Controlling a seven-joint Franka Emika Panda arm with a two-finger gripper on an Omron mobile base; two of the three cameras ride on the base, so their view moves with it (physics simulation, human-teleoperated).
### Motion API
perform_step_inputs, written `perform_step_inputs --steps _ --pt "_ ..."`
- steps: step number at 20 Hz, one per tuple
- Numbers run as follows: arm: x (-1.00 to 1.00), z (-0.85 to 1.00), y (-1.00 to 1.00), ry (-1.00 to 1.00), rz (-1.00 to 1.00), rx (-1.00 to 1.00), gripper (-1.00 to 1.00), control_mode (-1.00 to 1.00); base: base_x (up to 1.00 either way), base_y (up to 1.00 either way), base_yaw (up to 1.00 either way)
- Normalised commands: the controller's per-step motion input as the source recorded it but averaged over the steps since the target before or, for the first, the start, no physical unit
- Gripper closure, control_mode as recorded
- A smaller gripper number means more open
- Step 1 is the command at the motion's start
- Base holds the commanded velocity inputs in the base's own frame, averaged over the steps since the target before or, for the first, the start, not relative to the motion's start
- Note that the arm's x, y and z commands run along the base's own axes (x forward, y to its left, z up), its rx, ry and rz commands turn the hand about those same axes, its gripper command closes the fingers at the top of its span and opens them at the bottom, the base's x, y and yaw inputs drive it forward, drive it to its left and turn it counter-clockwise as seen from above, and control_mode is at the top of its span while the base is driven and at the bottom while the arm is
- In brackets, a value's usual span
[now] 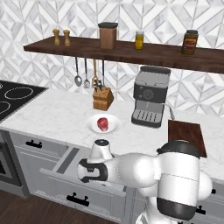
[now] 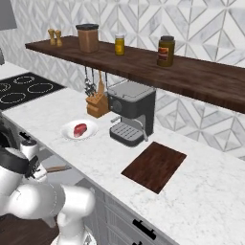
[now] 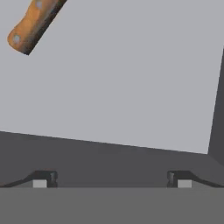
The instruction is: Pick up the knife from the drawer and place it on the cutting board. Then place the meat from the plate to the cutting board.
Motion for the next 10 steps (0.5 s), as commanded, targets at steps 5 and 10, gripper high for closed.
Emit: perform_step_inputs --steps 5,10 --pt "-0.92 -0.26 0.79 0.21 0.04 0.01 -1.0 -1.0 0.0 0.0 0.0" --pt "-1.0 -0.07 1.0 0.14 0.13 0.0 -1.0 -1.0 0.0 0.0 0.0"
